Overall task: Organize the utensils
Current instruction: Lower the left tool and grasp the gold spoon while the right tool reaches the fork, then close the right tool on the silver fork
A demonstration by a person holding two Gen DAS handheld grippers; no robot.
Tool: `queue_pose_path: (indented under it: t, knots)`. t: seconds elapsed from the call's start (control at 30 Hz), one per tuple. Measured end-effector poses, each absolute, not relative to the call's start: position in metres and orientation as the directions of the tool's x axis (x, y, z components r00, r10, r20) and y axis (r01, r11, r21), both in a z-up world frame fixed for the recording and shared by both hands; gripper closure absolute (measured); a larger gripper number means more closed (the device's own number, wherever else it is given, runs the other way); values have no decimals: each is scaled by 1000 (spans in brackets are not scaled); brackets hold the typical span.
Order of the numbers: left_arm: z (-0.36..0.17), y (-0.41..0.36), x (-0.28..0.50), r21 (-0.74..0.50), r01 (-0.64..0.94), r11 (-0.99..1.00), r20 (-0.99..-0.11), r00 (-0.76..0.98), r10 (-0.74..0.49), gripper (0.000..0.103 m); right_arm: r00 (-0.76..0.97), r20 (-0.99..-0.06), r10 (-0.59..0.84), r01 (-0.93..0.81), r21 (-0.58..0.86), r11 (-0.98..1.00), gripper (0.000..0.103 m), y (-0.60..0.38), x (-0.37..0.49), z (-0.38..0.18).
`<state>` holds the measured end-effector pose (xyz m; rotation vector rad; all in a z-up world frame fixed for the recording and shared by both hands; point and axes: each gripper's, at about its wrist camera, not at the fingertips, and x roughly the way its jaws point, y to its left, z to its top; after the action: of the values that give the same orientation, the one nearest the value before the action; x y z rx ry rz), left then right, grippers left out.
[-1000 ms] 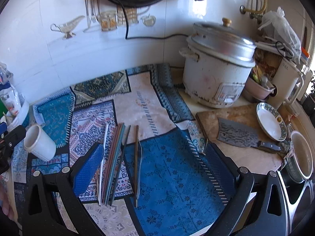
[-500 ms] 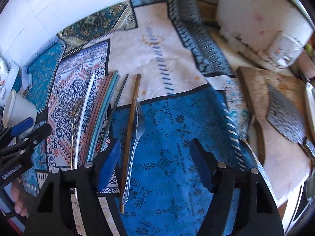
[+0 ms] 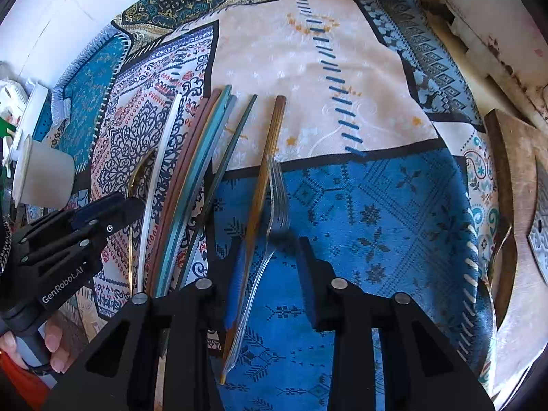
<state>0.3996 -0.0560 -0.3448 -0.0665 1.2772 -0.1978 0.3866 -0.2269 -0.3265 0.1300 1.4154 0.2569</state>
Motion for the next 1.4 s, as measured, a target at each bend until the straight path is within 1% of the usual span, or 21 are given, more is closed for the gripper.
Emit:
queue_pose_path:
  t: [0.13, 0.23, 0.27, 0.37, 0.4, 0.5, 0.57, 0.6, 0.63, 0.87, 1.0, 1.1, 1.17, 1.23, 1.27, 1.3, 1.37, 1.4]
  knots:
    - [-345, -58, 405, -160, 97, 982, -943, 279, -181, 80, 133, -955, 267, -94, 256, 962, 84, -226, 387, -327]
    - [-346, -64, 414, -145, 94, 985, -946, 280, -166, 87, 142, -955, 262, -96, 250, 964, 85, -223, 387, -327]
    - [-347, -65, 418, -146, 88, 985, -946, 280, -165, 91, 143, -955, 259, -96, 248, 964, 85, -221, 391, -328]
    - [-348, -61, 424, -181, 69, 981, -942, 275, -193, 93, 144, -951, 275, -90, 264, 960, 87, -223, 395, -329]
    - [-349, -60, 426, -192, 62, 979, -941, 272, -202, 94, 149, -949, 277, -83, 267, 960, 97, -224, 397, -329]
    - [-349, -57, 429, -213, 50, 976, -938, 268, -219, 96, 147, -946, 287, -67, 280, 958, 100, -233, 396, -326]
    - [-349, -55, 429, -221, 44, 974, -937, 268, -224, 98, 153, -947, 283, -63, 277, 959, 100, -235, 397, -326]
    - [-347, -52, 428, -221, 44, 974, -937, 269, -224, 102, 155, -947, 281, -57, 275, 960, 100, -236, 398, -326]
    - [-346, -51, 427, -219, 45, 975, -936, 271, -223, 103, 158, -946, 284, -50, 279, 959, 100, -237, 399, -326]
    - [-326, -36, 410, -209, 66, 976, -926, 308, -219, 103, 187, -939, 288, -18, 290, 957, 101, -249, 393, -321]
    - [-309, -28, 400, -229, 65, 971, -910, 340, -237, 103, 219, -934, 282, -24, 284, 959, 101, -255, 389, -313]
    - [-296, -26, 393, -223, 71, 972, -900, 367, -234, 103, 211, -934, 290, -34, 289, 957, 100, -254, 392, -313]
    - [-290, -25, 391, -225, 73, 972, -893, 383, -236, 103, 198, -930, 309, -40, 307, 951, 93, -255, 394, -316]
    - [-285, -22, 389, -232, 69, 970, -887, 395, -240, 103, 204, -943, 264, -33, 263, 964, 78, -252, 398, -319]
    - [-282, -20, 387, -236, 65, 969, -883, 402, -242, 103, 213, -946, 246, -35, 244, 969, 76, -252, 399, -319]
    - [-279, -18, 385, -237, 62, 969, -879, 411, -241, 103, 219, -948, 232, -40, 229, 973, 70, -251, 400, -319]
    - [-274, -15, 380, -240, 56, 969, -873, 424, -241, 103, 225, -953, 204, -48, 198, 979, 64, -248, 402, -320]
    - [-272, -14, 379, -243, 54, 969, -871, 427, -242, 103, 232, -955, 184, -51, 177, 983, 64, -247, 403, -321]
